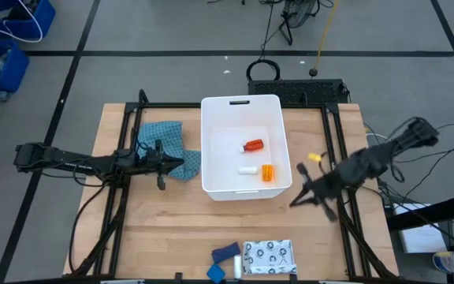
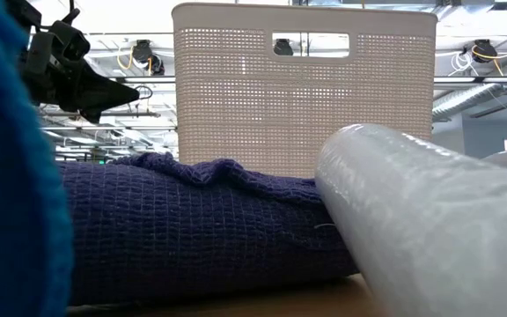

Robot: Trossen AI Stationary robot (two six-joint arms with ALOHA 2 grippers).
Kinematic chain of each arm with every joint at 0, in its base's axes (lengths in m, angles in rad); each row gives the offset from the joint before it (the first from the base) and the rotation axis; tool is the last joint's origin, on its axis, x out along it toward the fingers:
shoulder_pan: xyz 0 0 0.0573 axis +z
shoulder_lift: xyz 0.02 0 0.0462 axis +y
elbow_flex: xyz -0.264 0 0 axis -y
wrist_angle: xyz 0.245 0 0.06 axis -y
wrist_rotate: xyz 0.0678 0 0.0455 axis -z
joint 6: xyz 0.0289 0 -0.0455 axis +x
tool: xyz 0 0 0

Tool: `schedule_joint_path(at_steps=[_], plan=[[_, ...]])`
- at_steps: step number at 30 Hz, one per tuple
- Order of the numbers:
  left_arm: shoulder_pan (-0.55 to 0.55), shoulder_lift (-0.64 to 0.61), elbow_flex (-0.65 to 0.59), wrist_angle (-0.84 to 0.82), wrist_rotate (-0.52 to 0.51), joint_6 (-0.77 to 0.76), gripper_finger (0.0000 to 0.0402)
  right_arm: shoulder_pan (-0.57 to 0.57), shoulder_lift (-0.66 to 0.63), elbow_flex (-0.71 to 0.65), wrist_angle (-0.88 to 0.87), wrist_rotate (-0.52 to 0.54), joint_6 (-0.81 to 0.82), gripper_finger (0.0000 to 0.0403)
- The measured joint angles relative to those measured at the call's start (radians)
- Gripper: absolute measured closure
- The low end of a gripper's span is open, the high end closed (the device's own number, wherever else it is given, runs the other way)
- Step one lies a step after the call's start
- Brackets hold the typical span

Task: Pick & place medical supplies in basket/bin
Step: Put the mailer bag into the white bin

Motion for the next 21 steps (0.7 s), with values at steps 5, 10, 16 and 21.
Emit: schedule_joint_path(at_steps=[5, 10, 16, 21], plan=[[0.0, 0.0, 0.0, 0.0, 0.0, 0.007, 0.0376, 0.225, 0.179, 0.09, -0.001, 0.224, 0.014, 0.0403], [0.0, 0.0, 0.0, 0.001, 0.0, 0.007, 0.0391, 0.38, 0.318, 0.174, 0.002, 0.421, 0.024, 0.0403], [0.0, 0.0, 0.0, 0.001, -0.003, -0.008, 0.0395, 0.486, 0.444, 0.292, -0.074, 0.559, 0.064, 0.0403], [0.0, 0.0, 0.0, 0.002, -0.031, -0.061, 0.0375, 0.543, 0.552, 0.372, -0.129, 0.643, 0.107, 0.0403]])
